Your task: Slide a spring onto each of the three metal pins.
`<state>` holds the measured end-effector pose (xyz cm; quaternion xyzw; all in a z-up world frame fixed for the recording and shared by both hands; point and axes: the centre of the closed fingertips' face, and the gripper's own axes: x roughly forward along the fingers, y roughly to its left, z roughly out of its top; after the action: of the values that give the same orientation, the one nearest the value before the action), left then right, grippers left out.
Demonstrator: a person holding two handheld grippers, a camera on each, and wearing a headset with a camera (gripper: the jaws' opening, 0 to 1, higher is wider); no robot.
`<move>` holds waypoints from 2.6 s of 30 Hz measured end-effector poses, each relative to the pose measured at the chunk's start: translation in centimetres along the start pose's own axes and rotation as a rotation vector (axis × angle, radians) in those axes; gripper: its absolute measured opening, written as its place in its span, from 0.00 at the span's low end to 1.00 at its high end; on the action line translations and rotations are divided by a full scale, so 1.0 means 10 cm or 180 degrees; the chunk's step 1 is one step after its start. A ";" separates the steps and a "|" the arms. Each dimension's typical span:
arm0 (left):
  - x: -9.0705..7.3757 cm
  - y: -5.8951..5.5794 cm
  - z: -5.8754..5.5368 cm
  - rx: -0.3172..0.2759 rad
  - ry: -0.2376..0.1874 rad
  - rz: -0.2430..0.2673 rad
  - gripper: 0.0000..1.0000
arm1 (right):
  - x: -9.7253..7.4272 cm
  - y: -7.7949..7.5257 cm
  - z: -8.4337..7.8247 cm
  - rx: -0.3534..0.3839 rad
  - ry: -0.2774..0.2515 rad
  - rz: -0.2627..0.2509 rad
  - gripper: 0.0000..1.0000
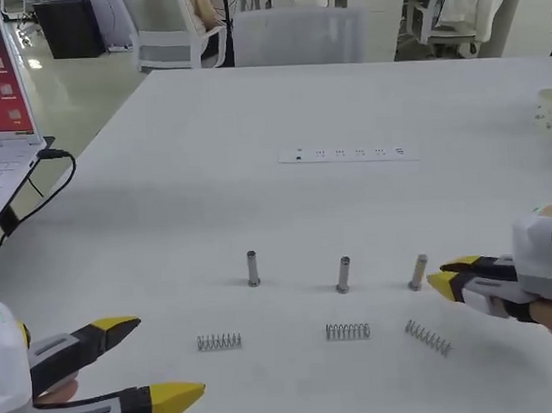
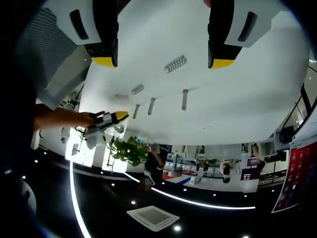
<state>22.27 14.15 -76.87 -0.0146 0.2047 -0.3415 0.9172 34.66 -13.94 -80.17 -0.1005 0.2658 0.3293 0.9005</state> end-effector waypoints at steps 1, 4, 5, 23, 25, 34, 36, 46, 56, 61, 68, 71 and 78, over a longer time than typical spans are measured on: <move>0.00 0.00 0.00 0.0000 -0.0002 -0.0002 0.70 | -0.02 0.03 -0.02 -0.0007 0.0012 0.0021 0.13; 0.00 -0.01 0.00 0.0005 -0.0001 -0.0011 0.70 | -0.04 0.11 -0.07 -0.0042 0.0075 0.0075 0.13; 0.00 -0.02 0.01 0.0007 -0.0002 -0.0015 0.70 | -0.05 0.15 -0.09 -0.0065 0.0095 0.0094 0.13; 0.00 -0.05 0.02 0.0023 -0.0017 -0.0022 0.70 | 0.13 0.49 -0.32 -0.0376 0.0632 0.0379 0.12; -0.01 -0.05 0.02 0.0019 -0.0022 -0.0020 0.70 | 0.15 0.49 -0.36 -0.0398 0.0722 0.0374 0.12; 0.00 -0.04 0.02 0.0005 -0.0039 -0.0013 0.70 | 0.20 0.49 -0.42 -0.0538 0.0974 0.0373 0.10; 0.00 -0.04 0.02 0.0006 -0.0040 -0.0012 0.70 | 0.22 0.49 -0.43 -0.0535 0.0999 0.0379 0.10; -0.02 -0.02 0.03 -0.0003 -0.0063 -0.0001 0.70 | 0.23 0.50 -0.48 -0.0499 0.1192 0.0390 0.09; -0.01 -0.03 0.06 0.0018 -0.0069 -0.0018 0.70 | 0.15 0.54 -0.34 -0.0440 0.1049 0.0389 0.08; 0.00 -0.09 0.15 0.0075 -0.0099 -0.0065 0.70 | 0.04 0.62 -0.17 -0.0348 0.0841 0.0407 0.08; 0.01 -0.22 0.33 0.0158 -0.0191 -0.0183 0.69 | -0.11 0.77 0.27 -0.0216 0.0358 0.0494 0.08; 0.03 -0.29 0.42 0.0197 -0.0231 -0.0253 0.69 | -0.17 0.87 0.47 -0.0191 0.0172 0.0556 0.08; 0.14 -0.44 0.60 0.0342 -0.0242 -0.0477 0.67 | -0.27 1.18 0.96 -0.0230 -0.0203 0.0756 0.08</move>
<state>22.80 9.20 -71.12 0.0064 0.1494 -0.4189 0.8956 29.27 -2.96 -70.76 -0.0902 0.2350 0.4460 0.8589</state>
